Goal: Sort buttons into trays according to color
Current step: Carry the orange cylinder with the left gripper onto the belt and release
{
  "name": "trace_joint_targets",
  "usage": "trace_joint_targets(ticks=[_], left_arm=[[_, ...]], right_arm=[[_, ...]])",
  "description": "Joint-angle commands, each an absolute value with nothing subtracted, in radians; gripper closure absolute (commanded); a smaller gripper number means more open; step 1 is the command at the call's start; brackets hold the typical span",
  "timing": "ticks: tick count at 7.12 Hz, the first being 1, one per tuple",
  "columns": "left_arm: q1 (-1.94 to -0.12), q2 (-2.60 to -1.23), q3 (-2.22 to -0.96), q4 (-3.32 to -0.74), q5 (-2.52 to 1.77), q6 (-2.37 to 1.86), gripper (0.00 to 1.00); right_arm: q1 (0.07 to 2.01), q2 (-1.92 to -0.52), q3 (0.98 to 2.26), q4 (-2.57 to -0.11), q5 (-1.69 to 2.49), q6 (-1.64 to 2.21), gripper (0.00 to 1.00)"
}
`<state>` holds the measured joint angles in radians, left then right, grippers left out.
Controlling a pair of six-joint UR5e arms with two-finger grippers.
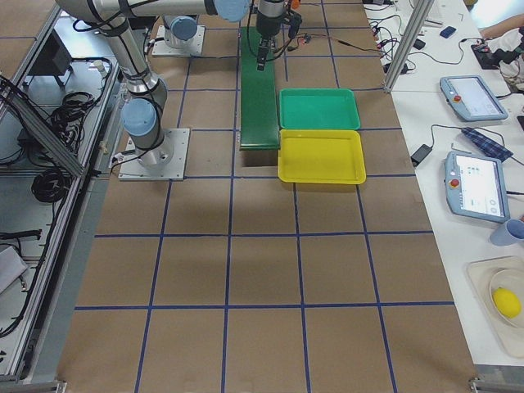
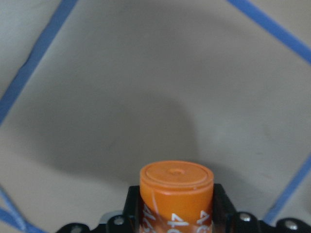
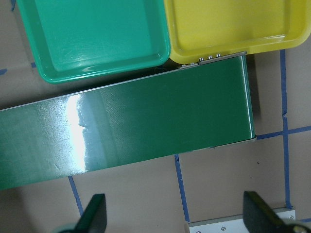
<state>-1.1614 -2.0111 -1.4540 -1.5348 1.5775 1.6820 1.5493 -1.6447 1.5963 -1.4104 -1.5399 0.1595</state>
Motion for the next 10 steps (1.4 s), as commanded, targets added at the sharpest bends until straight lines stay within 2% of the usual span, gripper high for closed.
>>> trace_joint_targets(ticks=[1,3,4,6,8,10], left_arm=[[-1.232,-1.805,-1.637,-1.620,1.588,1.677,1.00],[-1.326,-1.674,-1.791,-1.567,1.585,1.625,1.00],[-1.404,-1.640,-1.842,-1.513,1.586,1.623,1.00],[-1.433,-1.626,-1.987,-1.282,1.588,1.628,1.00],[-1.445,-1.582,-2.022,-1.290,1.568,1.634,1.00],[-1.451,-1.536,-2.109,-1.279,1.583,1.637,1.00]], right_arm=[[1.549,-1.644,1.595,-1.411,-1.540,0.160,0.00],[1.549,-1.643,1.597,-1.413,-1.540,0.160,0.00],[1.548,-1.644,1.595,-1.413,-1.540,0.160,0.00],[1.548,-1.644,1.595,-1.413,-1.540,0.160,0.00],[1.546,-1.644,1.595,-1.411,-1.540,0.161,0.00],[1.546,-1.644,1.595,-1.414,-1.540,0.161,0.00]])
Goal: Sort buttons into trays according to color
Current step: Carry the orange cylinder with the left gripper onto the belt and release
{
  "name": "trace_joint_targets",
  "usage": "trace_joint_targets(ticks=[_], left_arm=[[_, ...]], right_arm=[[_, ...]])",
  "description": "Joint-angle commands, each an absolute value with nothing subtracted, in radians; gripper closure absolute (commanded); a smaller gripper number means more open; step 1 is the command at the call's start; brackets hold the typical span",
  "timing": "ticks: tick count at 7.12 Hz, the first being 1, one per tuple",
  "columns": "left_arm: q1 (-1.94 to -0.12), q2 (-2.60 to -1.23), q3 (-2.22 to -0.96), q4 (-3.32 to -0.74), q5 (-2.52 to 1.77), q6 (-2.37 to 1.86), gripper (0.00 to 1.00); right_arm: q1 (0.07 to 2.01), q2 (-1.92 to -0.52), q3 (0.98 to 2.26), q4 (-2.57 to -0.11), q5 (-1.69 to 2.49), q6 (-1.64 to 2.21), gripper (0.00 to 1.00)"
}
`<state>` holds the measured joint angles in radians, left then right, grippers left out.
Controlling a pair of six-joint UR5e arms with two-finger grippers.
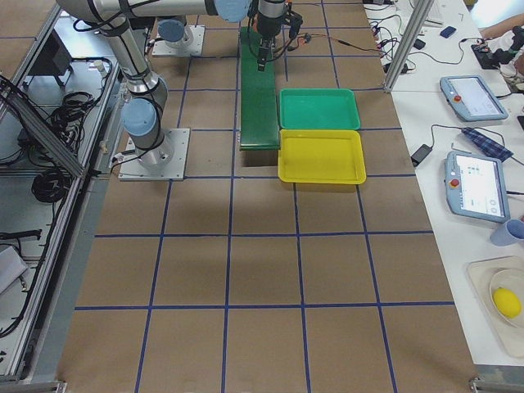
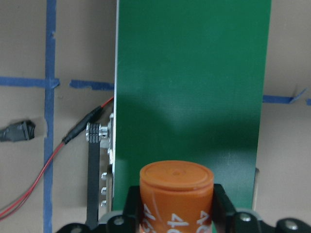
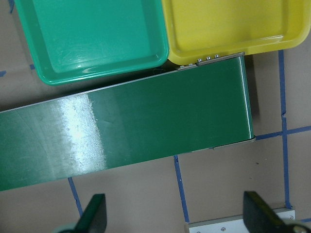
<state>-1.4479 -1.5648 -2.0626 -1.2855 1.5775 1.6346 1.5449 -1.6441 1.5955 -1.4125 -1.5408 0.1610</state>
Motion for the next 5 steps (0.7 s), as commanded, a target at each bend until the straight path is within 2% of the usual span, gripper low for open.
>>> trace_joint_targets(ticks=[1,2,3,4,5], left_arm=[[-1.451,-1.525,-2.127,-1.275,1.582,1.625,1.00],[-1.450,-1.526,-2.138,-1.231,1.582,1.624,0.67],[-1.437,-1.526,-2.137,-1.212,1.575,1.628,0.09],[-1.422,-1.534,-2.135,-1.207,1.575,1.625,0.00],[-1.381,-1.531,-2.128,-1.172,1.581,1.620,0.00]], right_arm=[[1.545,-1.643,1.595,-1.413,-1.542,0.161,0.00],[1.546,-1.644,1.595,-1.413,-1.542,0.163,0.00],[1.546,-1.644,1.595,-1.414,-1.539,0.163,0.00],[1.546,-1.643,1.595,-1.414,-1.540,0.163,0.00],[1.546,-1.643,1.595,-1.414,-1.539,0.163,0.00]])
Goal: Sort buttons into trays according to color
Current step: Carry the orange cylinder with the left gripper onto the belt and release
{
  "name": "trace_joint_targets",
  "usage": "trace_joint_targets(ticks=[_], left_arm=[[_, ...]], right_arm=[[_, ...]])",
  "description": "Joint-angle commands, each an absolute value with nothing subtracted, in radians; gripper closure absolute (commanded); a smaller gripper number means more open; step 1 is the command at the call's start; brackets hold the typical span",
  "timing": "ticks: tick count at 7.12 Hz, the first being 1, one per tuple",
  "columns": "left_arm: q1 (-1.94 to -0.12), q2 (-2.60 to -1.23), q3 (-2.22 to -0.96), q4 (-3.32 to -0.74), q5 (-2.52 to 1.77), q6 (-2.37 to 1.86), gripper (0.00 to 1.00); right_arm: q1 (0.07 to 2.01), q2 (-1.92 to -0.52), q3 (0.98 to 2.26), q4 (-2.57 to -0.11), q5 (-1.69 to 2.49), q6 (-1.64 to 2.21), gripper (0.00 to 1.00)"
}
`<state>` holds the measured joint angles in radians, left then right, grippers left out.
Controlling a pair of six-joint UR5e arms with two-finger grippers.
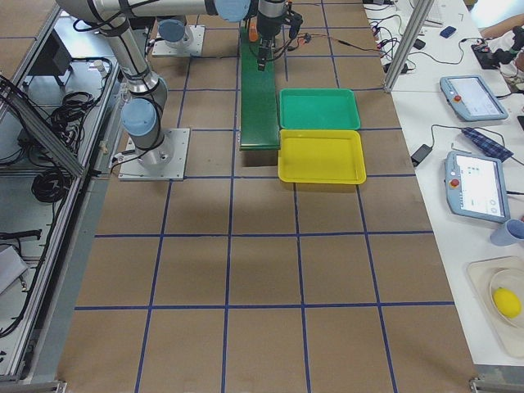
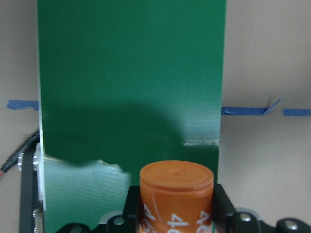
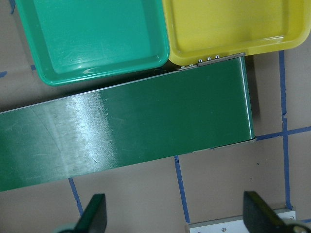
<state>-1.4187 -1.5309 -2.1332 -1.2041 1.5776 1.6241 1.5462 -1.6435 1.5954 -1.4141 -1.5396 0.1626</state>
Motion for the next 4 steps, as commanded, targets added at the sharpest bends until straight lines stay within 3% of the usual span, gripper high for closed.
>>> trace_joint_targets(ticks=[1,4], left_arm=[[-1.326,-1.540,-2.105,-1.170,1.583,1.624,0.00],[-1.072,-1.551,-2.069,-1.151,1.580,1.549,0.00]], right_arm=[[1.546,-1.643,1.595,-1.414,-1.540,0.163,0.00],[1.546,-1.640,1.595,-1.414,-1.537,0.163,0.00]])
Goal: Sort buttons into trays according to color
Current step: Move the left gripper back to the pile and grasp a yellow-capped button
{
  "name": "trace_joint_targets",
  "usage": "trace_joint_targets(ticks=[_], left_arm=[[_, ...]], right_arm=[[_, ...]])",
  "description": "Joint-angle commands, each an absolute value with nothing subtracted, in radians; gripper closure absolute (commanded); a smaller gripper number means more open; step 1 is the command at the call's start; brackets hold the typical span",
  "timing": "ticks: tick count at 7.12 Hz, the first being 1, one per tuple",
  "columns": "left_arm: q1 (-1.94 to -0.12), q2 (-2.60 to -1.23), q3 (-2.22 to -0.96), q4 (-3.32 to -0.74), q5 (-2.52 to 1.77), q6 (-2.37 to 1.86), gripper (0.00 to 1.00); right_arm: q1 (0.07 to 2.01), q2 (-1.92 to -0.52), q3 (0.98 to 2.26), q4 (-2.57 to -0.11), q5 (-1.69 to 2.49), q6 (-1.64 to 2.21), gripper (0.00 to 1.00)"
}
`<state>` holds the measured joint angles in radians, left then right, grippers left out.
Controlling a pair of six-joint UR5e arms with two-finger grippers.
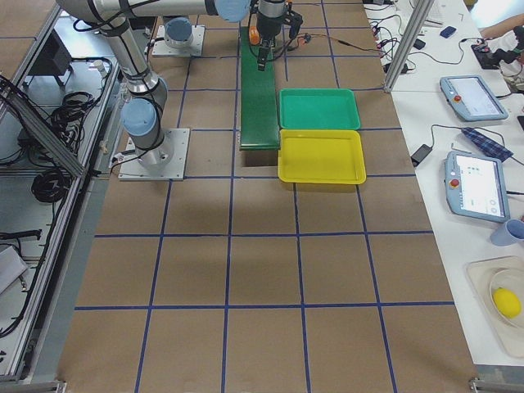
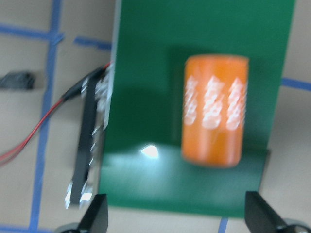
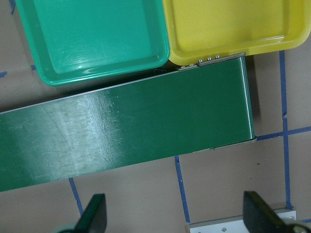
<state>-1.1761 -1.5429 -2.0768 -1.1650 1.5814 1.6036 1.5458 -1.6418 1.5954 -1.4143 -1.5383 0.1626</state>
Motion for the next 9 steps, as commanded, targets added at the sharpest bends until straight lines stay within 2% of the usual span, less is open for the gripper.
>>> trace_joint_targets(ticks=[1,4,8,9], left_arm=[[-0.989,-1.565,-2.080,-1.141,1.572,1.495,0.00],[-0.893,-1.693,-2.126,-0.874,1.583,1.398,0.00],[-0.862,-1.824,-2.123,-0.793,1.583,1.379,0.00],[-0.853,-1.844,-2.122,-0.790,1.583,1.382,0.09]], right_arm=[[1.545,-1.640,1.595,-1.414,-1.540,0.161,0.00],[1.545,-1.638,1.597,-1.414,-1.540,0.160,0.00],[1.540,-1.637,1.597,-1.434,-1.536,0.161,0.00],[1.540,-1.644,1.595,-1.434,-1.543,0.161,0.00]])
